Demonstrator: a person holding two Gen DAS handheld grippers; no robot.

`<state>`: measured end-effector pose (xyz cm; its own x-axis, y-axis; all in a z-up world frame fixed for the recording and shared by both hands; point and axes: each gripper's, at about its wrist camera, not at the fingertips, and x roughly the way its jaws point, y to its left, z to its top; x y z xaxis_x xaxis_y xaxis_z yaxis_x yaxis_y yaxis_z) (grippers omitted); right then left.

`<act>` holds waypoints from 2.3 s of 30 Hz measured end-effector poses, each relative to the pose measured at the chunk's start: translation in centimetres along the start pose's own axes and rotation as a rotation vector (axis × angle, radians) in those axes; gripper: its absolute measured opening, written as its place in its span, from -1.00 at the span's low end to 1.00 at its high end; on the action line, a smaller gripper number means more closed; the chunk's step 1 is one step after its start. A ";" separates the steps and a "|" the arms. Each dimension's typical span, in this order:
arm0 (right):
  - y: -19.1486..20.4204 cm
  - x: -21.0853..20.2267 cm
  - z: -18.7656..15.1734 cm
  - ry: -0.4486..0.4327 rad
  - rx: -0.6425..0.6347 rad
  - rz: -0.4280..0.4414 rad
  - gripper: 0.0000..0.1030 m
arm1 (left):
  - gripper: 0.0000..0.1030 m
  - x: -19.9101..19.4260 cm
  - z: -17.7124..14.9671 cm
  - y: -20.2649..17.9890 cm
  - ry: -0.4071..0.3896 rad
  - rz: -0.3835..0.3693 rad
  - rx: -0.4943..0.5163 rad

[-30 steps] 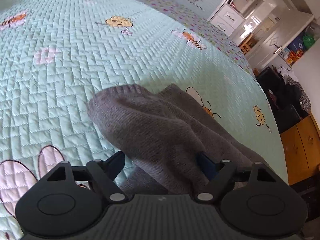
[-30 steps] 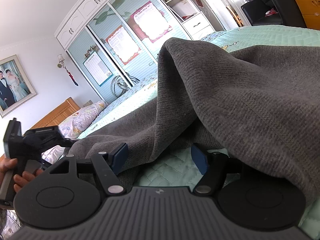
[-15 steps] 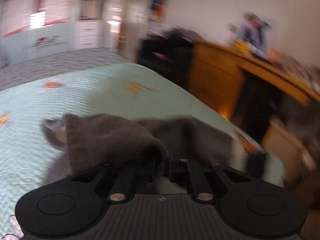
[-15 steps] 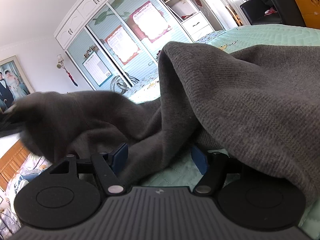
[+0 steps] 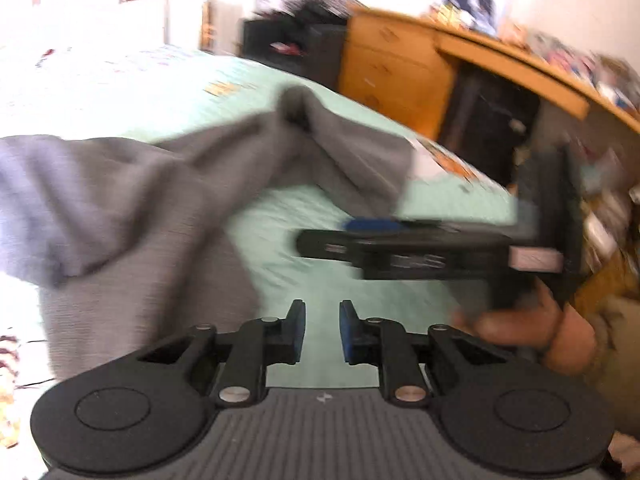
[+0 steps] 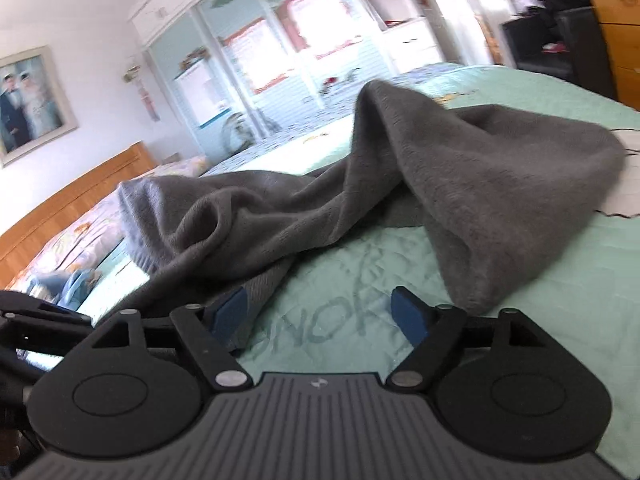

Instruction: Fold clothes

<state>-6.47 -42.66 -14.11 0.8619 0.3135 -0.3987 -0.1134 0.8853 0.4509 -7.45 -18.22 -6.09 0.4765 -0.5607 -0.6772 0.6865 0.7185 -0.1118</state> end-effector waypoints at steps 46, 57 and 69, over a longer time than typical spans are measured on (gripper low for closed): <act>-5.0 -9.8 0.6 -0.084 0.040 -0.323 -0.77 | 0.16 -2.5 -3.3 4.3 -0.006 0.008 -0.145; -6.0 -14.5 -1.2 -0.143 0.059 -0.356 -0.36 | 0.17 -2.0 -2.7 4.1 0.001 0.014 -0.191; 3.5 -5.0 2.3 -0.059 -0.639 -0.429 0.64 | 0.18 -2.4 -2.4 3.6 -0.006 0.011 -0.168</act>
<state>-10.08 -41.86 -8.71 0.9177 -0.1053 -0.3829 -0.0108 0.9572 -0.2892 -7.48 -13.32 -6.64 0.4873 -0.5541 -0.6749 0.5795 0.7834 -0.2248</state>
